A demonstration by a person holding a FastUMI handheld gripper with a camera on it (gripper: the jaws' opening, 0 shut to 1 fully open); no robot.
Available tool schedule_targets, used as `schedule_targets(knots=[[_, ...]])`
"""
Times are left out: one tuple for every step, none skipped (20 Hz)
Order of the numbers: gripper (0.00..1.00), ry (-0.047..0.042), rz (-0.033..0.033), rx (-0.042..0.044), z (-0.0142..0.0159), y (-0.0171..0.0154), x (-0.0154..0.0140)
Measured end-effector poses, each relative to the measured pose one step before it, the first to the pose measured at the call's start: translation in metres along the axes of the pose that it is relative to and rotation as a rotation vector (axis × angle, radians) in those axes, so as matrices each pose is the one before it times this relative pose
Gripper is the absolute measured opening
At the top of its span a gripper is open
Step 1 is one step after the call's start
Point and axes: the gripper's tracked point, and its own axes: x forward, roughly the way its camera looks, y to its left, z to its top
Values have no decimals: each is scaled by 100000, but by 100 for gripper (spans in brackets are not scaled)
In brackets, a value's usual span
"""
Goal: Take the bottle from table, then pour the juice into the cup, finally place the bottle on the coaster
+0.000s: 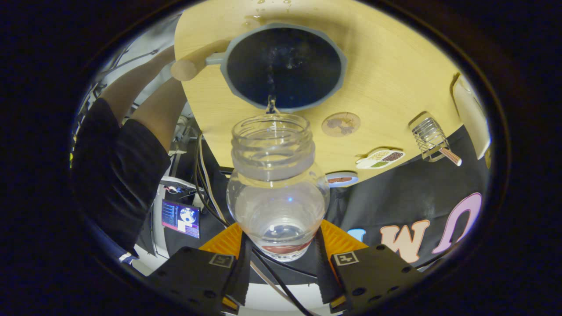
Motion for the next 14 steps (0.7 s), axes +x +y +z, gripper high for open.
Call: schedule_targets(knots=[[67,574,279,-142,0,77,32],[67,457,-58,-13,18,-9,111],[67,388,28,-93,48,34,40],[67,110,-177,-103,68,19,72],[67,202,-1,-279,49,8,25],[67,605,108,-100,16,63,18],[67,565,235,-258,58,46,-46],[67,459,-40,-349,61,3,-79],[67,293,-435,-358,195,-106,-85],[67,234,-582,-459,277,-99,-88],[67,215,2,-360,204,-74,-109],[67,180,-89,280,99,-49,-146],[67,75,-248,223,166,-131,-79],[67,94,-214,236,130,-78,-109]])
